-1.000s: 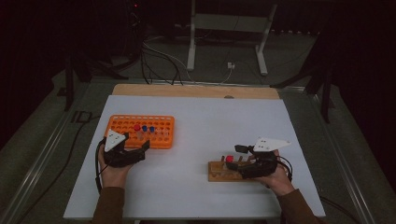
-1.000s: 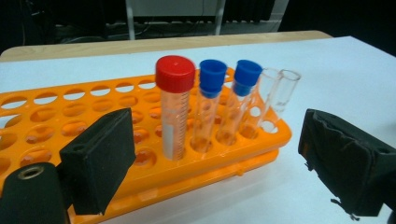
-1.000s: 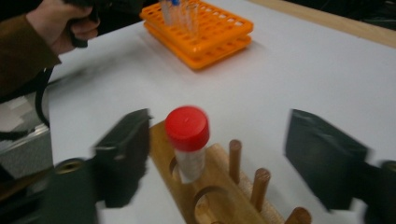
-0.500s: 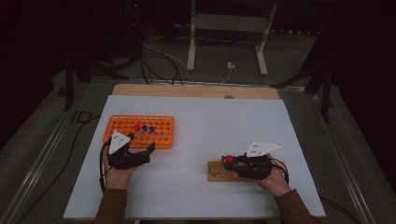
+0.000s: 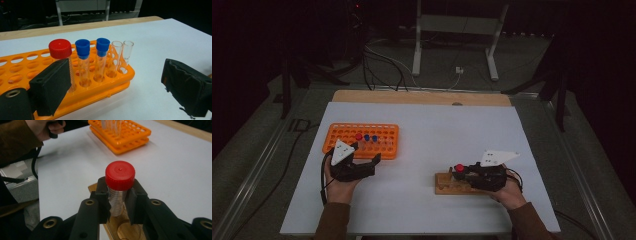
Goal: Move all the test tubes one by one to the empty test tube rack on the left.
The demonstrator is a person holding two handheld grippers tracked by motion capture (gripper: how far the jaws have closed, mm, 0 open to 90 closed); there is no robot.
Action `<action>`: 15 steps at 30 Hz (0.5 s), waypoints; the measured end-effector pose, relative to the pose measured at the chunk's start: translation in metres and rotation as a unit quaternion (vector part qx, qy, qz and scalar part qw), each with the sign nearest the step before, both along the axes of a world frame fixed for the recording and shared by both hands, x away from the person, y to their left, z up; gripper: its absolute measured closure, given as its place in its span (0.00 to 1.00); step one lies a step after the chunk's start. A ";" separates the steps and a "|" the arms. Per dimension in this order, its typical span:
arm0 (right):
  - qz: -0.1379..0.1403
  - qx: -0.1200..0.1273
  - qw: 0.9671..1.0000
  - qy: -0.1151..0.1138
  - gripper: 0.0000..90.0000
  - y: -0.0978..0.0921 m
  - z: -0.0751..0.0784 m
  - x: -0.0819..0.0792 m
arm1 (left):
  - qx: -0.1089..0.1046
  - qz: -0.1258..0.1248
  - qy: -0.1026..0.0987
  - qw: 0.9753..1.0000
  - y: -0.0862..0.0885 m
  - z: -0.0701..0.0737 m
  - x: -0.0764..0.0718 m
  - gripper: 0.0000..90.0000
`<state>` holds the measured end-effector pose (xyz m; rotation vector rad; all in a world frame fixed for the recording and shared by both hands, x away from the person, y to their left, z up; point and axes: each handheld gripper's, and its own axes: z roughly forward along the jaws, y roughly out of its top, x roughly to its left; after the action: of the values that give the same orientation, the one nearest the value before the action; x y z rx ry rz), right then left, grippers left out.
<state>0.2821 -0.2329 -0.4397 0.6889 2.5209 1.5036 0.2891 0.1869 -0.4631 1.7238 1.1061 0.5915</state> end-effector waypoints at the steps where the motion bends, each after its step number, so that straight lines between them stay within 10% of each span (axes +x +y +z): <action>1: 0.000 0.003 1.000 -0.001 0.83 -0.001 0.002 0.000 | 0.000 0.000 0.000 1.000 -0.001 0.000 0.000 0.10; 15: 0.003 0.043 0.999 -0.017 0.83 -0.011 0.038 0.004 | 0.007 -0.016 0.001 1.000 -0.017 0.006 0.000 0.00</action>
<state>0.2859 -0.2444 -0.4013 0.6623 2.4469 1.6207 0.2892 0.1701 -0.4571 1.7511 1.0752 0.5783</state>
